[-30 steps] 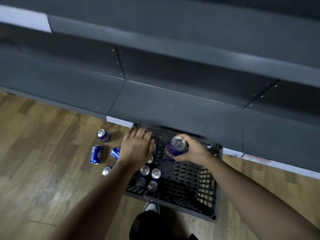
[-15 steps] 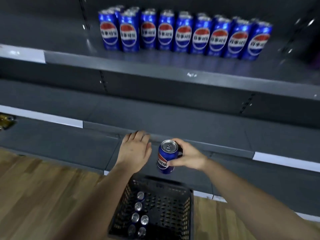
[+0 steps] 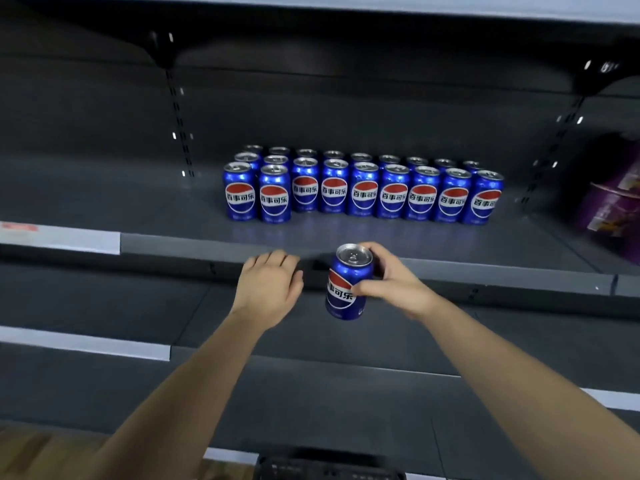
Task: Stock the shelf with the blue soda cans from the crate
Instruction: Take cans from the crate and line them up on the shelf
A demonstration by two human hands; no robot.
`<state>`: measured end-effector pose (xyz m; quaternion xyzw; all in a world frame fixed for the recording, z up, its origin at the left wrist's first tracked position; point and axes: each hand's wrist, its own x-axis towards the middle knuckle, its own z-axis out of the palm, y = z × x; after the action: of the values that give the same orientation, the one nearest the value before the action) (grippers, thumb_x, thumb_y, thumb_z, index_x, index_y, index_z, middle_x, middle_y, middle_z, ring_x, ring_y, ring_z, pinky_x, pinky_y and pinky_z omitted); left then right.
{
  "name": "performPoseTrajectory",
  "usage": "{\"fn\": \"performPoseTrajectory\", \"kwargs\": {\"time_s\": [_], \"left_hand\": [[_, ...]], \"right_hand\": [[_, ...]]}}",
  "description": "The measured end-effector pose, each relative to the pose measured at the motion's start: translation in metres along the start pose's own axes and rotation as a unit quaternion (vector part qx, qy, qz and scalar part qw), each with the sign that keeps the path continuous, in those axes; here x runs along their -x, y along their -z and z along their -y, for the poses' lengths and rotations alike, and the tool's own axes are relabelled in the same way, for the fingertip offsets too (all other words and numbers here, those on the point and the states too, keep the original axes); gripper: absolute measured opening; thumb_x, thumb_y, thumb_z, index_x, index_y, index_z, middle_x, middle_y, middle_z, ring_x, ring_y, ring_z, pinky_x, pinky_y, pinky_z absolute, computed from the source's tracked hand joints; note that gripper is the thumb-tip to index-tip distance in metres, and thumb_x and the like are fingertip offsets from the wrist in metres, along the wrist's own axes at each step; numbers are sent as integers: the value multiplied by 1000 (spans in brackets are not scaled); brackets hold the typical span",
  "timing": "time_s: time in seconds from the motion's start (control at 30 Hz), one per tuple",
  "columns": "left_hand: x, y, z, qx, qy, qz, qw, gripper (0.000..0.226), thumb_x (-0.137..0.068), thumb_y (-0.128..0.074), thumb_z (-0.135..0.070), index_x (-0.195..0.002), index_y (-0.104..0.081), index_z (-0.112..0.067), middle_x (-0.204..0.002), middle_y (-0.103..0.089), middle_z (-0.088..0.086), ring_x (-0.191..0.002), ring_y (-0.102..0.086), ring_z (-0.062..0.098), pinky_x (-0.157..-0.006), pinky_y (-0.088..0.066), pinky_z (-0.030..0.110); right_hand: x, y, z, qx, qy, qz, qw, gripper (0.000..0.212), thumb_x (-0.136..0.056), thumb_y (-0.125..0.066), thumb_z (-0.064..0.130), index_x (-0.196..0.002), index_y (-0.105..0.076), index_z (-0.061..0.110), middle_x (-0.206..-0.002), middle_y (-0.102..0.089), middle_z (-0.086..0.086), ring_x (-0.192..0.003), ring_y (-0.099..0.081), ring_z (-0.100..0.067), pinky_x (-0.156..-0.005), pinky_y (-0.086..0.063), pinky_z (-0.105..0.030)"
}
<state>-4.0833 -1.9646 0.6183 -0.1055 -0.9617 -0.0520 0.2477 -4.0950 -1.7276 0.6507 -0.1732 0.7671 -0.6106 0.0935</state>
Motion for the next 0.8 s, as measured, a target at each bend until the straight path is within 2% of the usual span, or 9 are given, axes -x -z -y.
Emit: {"fn": "performPoseTrajectory", "kwargs": {"time_s": [0.13, 0.2, 0.27, 0.37, 0.5, 0.6, 0.7, 0.8], "left_hand": [[-36, 4, 36, -16, -5, -7, 1000, 49, -89, -27, -38, -104, -67, -13, -96, -65, 5, -89, -61, 29, -79, -44, 39], [-50, 3, 51, -16, 4, -4, 1000, 40, -92, -35, -35, -100, -66, -12, -94, -63, 6, -88, -59, 30, -79, -42, 40], [-61, -1, 61, -4, 7, 2, 1000, 30, -95, -44, -31, -100, -65, -11, -96, -62, 7, -91, -57, 29, -81, -40, 40], [-70, -11, 72, -2, 4, 9, 1000, 30, -96, -43, -32, -101, -66, -12, -97, -61, 5, -93, -56, 27, -84, -39, 39], [-78, -26, 81, 7, 3, 8, 1000, 32, -96, -43, -34, -97, -67, -13, -93, -60, 4, -91, -55, 26, -82, -39, 38], [-85, -32, 84, 21, -3, -4, 1000, 33, -95, -43, -36, -93, -67, -13, -88, -59, 3, -87, -55, 25, -78, -41, 37], [-87, -36, 86, 31, -11, -13, 999, 42, -91, -32, -42, -90, -64, -15, -85, -57, 0, -84, -52, 22, -73, -41, 36], [-87, -39, 87, 27, -7, -33, 999, 44, -88, -27, -43, -86, -62, -17, -82, -55, -3, -80, -49, 19, -68, -38, 33]], "right_hand": [[-40, -3, 28, -22, 20, -41, 999, 60, -66, -71, -2, -122, -55, 15, -112, -69, -5, -103, -66, -17, -89, -54, -30], [-57, -7, 39, -33, 27, -53, 998, 63, -65, -70, 3, -125, -55, 14, -117, -68, -7, -107, -65, -19, -92, -53, -31], [-73, -11, 47, -48, 27, -69, 996, 59, -63, -69, 6, -120, -57, 17, -112, -69, -3, -104, -65, -15, -87, -53, -29], [-95, -14, 51, -47, 35, -85, 995, 51, -64, -67, 6, -112, -60, 23, -102, -70, 5, -99, -66, -10, -82, -51, -26], [-118, -14, 45, -33, 29, -89, 995, 56, -64, -68, 4, -116, -60, 21, -109, -70, 3, -104, -66, -14, -90, -52, -30], [-131, -12, 39, -27, 20, -86, 996, 56, -67, -68, 1, -119, -58, 20, -110, -69, 1, -104, -66, -14, -89, -52, -30], [-144, -10, 32, -46, 12, -95, 994, 58, -75, -65, -9, -123, -50, 20, -112, -66, -1, -104, -64, -17, -93, -52, -33], [-152, -12, 30, -56, 1, -95, 994, 63, -65, -67, 3, -120, -42, 23, -113, -63, -2, -104, -63, -16, -88, -50, -29]]}}
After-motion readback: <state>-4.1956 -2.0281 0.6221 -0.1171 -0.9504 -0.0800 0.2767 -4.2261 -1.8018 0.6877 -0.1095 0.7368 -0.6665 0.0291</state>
